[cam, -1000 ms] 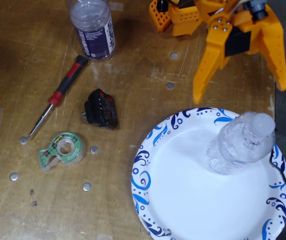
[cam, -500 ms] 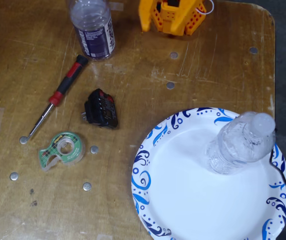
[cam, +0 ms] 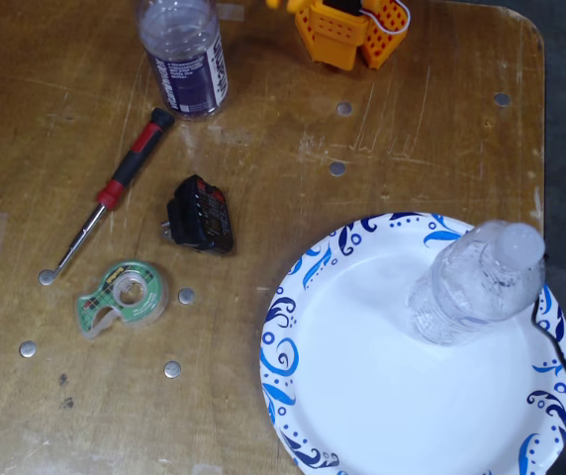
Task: Move the bottles to the plate
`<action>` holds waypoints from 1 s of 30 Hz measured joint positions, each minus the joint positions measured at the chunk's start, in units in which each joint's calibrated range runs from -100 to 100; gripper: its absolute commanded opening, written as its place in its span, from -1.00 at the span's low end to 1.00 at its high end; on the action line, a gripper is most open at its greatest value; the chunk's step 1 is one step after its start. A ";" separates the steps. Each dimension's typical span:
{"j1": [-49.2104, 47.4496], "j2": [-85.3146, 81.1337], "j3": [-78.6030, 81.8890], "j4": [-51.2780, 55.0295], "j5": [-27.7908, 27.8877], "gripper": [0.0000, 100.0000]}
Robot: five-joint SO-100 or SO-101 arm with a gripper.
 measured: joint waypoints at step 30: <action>9.57 -7.72 -8.00 13.79 0.00 -0.92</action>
